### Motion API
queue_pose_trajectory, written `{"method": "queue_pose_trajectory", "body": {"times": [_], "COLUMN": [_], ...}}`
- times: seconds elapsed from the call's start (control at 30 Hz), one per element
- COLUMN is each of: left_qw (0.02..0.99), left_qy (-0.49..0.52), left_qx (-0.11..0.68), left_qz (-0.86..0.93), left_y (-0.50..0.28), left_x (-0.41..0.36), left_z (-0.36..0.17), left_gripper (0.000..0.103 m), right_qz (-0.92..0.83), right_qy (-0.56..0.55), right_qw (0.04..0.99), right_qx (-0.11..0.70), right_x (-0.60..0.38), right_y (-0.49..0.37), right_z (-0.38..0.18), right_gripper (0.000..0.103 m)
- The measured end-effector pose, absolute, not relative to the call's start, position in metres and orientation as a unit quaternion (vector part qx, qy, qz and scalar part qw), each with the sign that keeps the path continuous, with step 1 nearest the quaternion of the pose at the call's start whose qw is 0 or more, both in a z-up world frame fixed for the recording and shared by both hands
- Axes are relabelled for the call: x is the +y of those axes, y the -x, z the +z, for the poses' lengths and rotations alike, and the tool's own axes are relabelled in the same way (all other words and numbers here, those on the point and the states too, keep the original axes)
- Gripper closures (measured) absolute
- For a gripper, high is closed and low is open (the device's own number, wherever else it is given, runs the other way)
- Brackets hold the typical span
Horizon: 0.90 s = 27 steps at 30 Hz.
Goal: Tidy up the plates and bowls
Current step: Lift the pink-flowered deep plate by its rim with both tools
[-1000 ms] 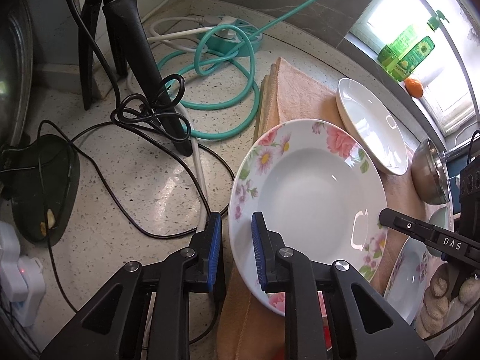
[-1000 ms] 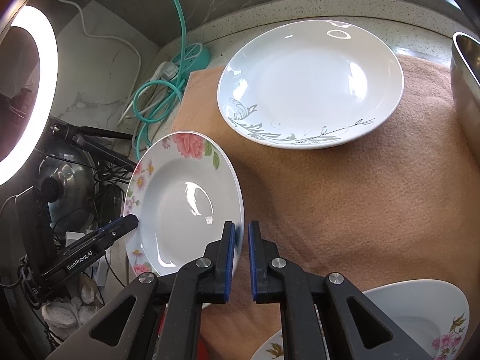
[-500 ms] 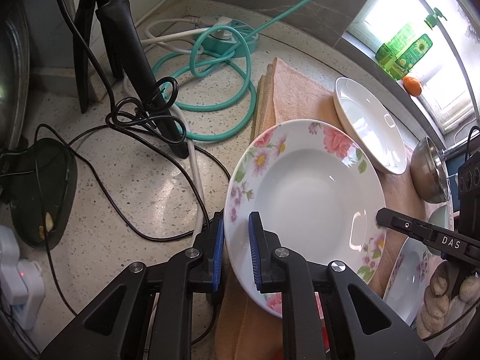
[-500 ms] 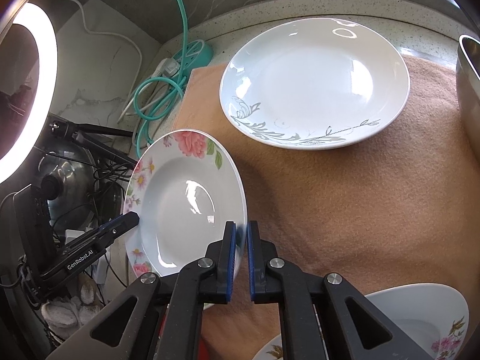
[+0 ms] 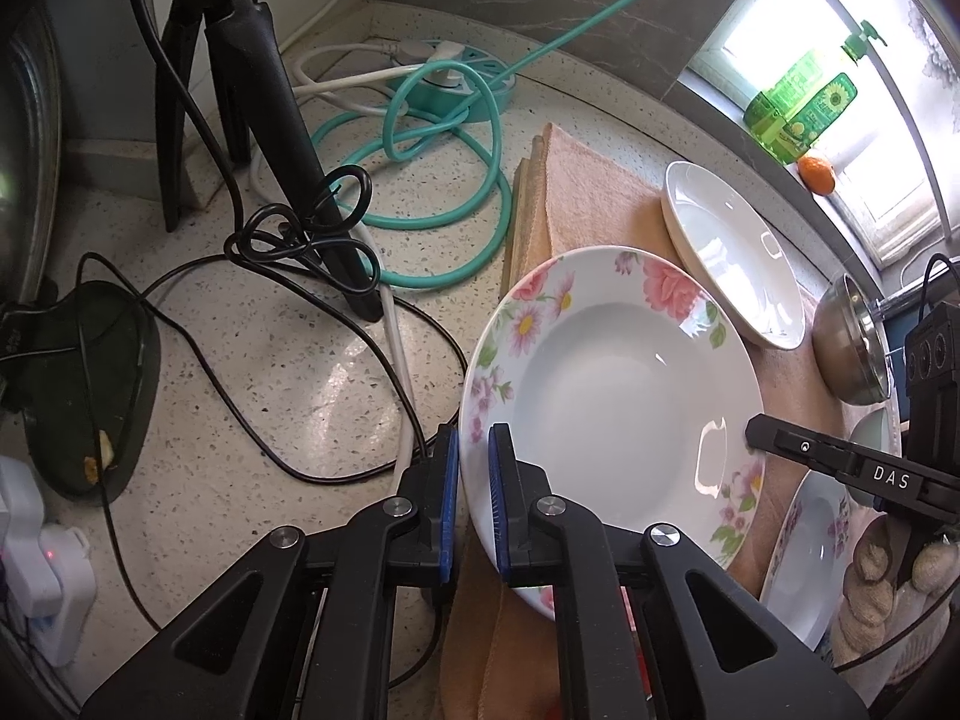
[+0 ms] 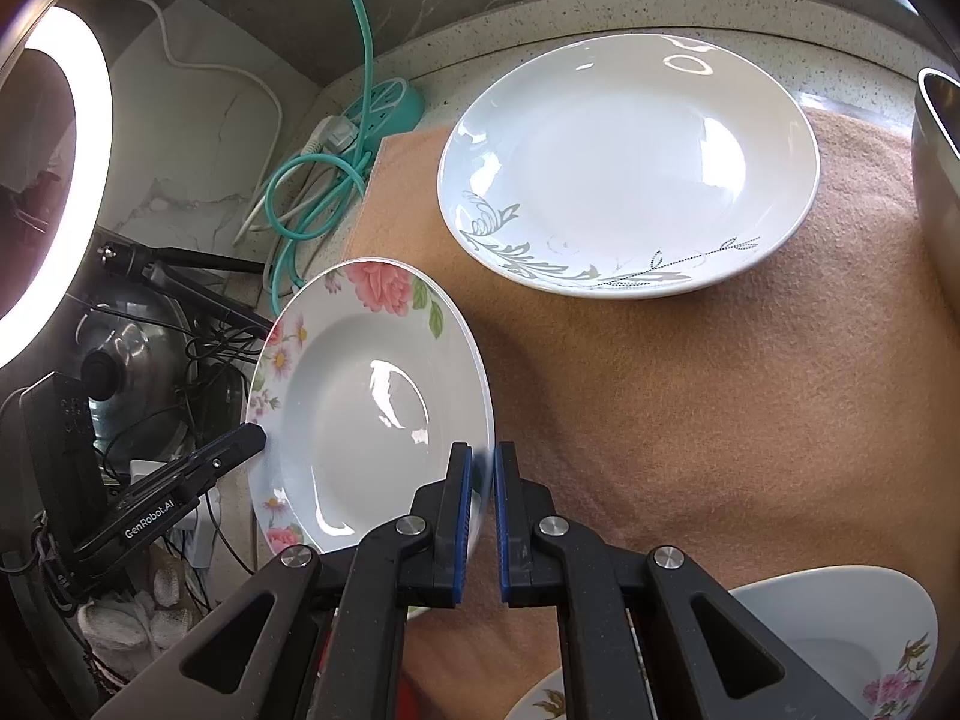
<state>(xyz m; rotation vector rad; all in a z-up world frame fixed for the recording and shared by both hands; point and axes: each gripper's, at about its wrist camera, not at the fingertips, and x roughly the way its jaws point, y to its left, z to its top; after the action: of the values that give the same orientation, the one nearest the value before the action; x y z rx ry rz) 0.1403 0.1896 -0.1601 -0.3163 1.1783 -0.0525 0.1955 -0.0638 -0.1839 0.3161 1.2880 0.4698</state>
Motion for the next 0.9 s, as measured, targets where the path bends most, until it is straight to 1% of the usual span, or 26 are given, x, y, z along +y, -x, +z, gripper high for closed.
{"method": "queue_pose_trajectory", "body": {"times": [0.27, 0.7, 0.9], "left_qw": [0.819, 0.814, 0.819], "left_qy": [0.156, 0.196, 0.193], "left_qx": [0.552, 0.547, 0.541], "left_qz": [-0.021, -0.017, -0.018], "left_y": [-0.1392, -0.1363, -0.1356], "left_x": [0.1907, 0.1969, 0.1924], "left_z": [-0.1590, -0.1591, -0.1540], "left_gripper": [0.095, 0.095, 0.095], "right_qz": [0.213, 0.211, 0.208], "right_qy": [-0.149, -0.157, -0.156], "right_qw": [0.761, 0.758, 0.760], "right_qx": [0.595, 0.597, 0.596], "right_x": [-0.0639, -0.0656, -0.0678], "right_y": [-0.1955, -0.1954, -0.1942], "right_z": [-0.1852, -0.1861, -0.1833], "right_gripper": [0.096, 0.096, 0.096]}}
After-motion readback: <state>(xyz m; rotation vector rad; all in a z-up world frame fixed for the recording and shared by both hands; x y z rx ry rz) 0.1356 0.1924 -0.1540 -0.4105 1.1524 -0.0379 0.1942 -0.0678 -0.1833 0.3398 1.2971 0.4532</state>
